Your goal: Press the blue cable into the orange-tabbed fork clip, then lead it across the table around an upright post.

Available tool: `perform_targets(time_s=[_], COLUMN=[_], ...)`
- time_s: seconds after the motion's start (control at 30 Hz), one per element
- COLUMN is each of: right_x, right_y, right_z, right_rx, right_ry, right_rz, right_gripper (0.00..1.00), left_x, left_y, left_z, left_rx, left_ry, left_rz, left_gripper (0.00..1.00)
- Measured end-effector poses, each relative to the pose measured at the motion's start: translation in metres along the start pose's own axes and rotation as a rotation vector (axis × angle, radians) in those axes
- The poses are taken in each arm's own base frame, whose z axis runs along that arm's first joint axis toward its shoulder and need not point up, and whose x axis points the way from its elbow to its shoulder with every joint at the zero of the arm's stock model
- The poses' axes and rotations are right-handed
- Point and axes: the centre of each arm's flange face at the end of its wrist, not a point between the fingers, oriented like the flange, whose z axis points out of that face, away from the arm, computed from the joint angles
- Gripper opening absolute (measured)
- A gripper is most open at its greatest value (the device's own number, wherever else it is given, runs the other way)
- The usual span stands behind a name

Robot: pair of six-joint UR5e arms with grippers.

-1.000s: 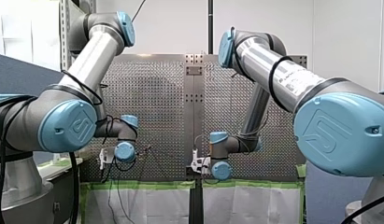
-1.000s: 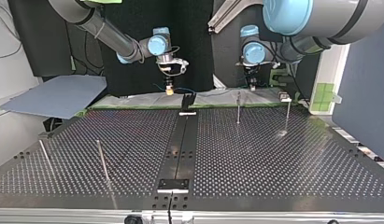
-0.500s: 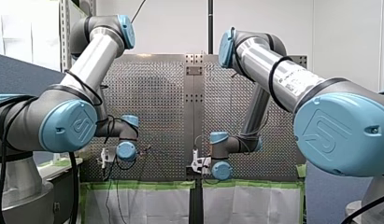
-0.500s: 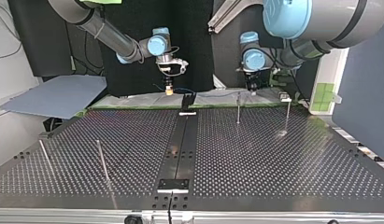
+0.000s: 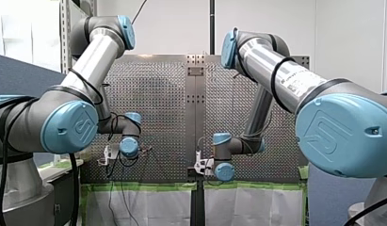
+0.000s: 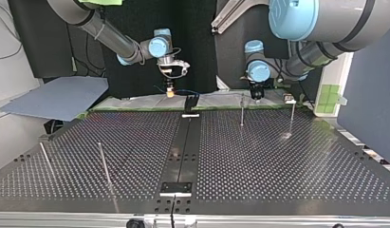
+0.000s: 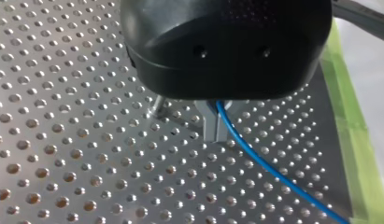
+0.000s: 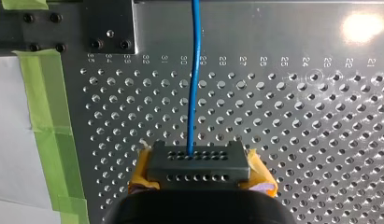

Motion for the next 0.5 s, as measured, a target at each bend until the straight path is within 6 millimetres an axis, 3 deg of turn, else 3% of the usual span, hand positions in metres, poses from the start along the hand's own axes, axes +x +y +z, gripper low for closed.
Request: perform_targets(time_s=[0.5], right_x=[0.002], right_y=[0.004], right_z=[0.004], right_rx=[-0.006], right_ry=[0.007], right_rz=[-0.003], right_gripper=[0.0], left_x=[-0.006], left_y=[0.004], left_z=[0.01], left_rx=[0.001], left_ry=[0.016], left_rz=[-0.023], left_gripper=[0.0])
